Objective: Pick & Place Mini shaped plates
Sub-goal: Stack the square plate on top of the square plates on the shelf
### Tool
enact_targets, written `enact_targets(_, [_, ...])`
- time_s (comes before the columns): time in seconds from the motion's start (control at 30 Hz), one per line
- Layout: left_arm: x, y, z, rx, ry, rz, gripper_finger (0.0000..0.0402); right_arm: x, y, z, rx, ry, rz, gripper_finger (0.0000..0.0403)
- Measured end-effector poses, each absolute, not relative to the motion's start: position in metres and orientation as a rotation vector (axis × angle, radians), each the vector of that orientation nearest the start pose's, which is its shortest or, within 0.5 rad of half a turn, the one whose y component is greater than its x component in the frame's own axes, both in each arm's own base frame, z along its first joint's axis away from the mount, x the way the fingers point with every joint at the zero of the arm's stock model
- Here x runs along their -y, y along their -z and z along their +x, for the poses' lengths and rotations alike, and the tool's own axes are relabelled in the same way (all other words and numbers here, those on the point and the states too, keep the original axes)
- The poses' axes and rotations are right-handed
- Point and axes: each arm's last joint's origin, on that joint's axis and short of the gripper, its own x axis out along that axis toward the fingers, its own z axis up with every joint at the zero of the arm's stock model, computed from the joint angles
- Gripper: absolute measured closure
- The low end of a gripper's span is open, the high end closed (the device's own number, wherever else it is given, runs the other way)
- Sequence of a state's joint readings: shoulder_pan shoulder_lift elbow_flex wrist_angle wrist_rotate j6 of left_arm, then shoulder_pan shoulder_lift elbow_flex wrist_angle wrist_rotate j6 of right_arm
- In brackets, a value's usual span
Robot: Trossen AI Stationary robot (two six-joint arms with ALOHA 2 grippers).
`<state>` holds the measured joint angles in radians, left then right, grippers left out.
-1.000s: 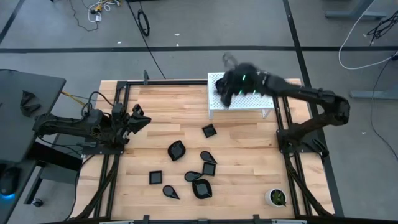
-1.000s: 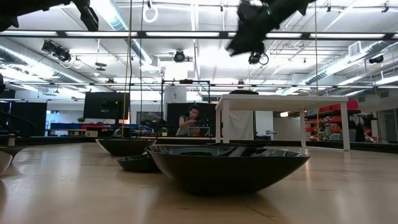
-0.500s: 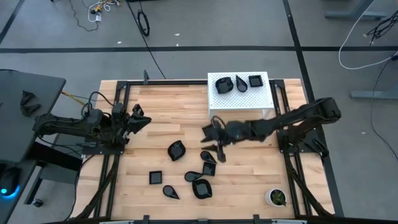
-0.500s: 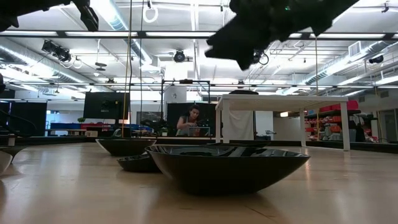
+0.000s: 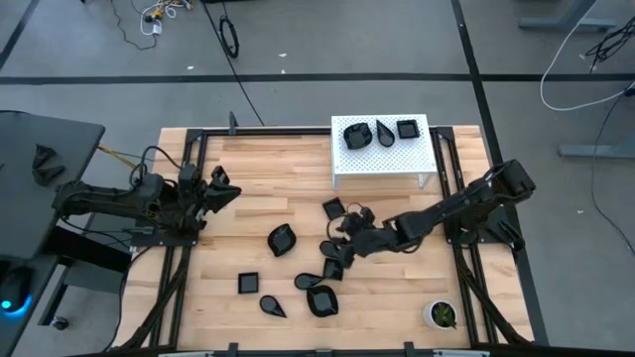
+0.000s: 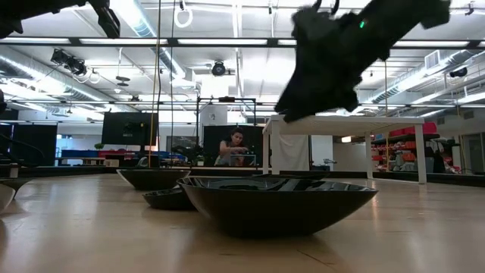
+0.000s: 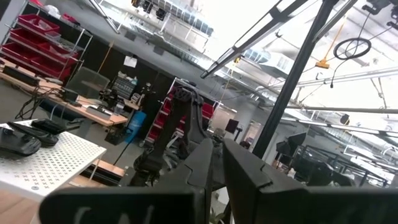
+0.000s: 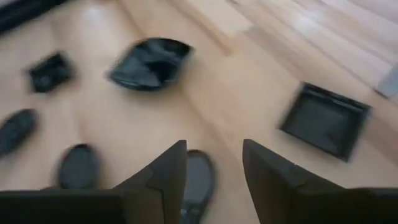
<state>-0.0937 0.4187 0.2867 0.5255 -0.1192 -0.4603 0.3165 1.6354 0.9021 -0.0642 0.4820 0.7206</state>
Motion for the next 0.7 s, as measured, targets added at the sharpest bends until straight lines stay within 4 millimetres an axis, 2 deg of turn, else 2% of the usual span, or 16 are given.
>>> enact_targets(0.13, [0.008, -0.275, 0.118, 0.391, 0.065, -0.496, 0.036, -0.072, -0.168, 0.321, -0.67, 0.445, 0.31, 0.0243])
enact_targets(0.33, [0.008, -0.275, 0.118, 0.391, 0.066, -0.496, 0.036, -0.043, -0.146, 0.329, -0.815, 0.396, -0.036, 0.0243])
enact_targets(0.47, [0.008, -0.275, 0.118, 0.391, 0.066, -0.496, 0.036, -0.027, -0.133, 0.333, -0.914, 0.271, -0.203, 0.0243])
enact_targets(0.7, [0.008, -0.275, 0.118, 0.391, 0.066, -0.496, 0.036, -0.015, -0.122, 0.334, -0.984, 0.171, -0.341, 0.0243])
